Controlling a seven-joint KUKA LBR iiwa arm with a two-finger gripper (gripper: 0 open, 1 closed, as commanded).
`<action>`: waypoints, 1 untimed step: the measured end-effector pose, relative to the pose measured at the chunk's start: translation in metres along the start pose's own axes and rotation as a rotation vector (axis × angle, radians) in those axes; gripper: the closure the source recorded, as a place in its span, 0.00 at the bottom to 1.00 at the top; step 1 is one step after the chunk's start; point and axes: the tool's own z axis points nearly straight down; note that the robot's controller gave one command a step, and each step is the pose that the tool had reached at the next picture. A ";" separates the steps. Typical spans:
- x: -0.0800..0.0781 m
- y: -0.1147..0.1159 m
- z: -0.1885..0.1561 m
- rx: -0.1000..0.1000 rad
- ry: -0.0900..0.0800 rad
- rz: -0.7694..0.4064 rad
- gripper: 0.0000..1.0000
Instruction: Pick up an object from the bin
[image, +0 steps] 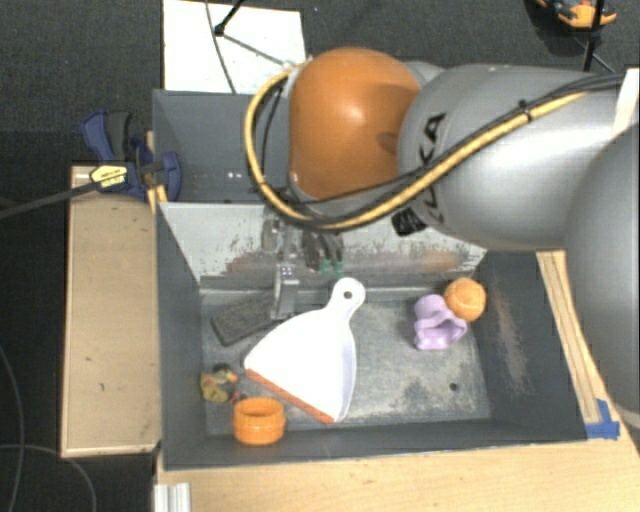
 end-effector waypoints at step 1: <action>-0.002 -0.001 -0.005 -0.002 -0.008 0.005 0.00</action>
Offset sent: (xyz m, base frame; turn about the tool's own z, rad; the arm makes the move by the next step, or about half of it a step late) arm 0.0030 -0.0327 -0.1666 -0.0791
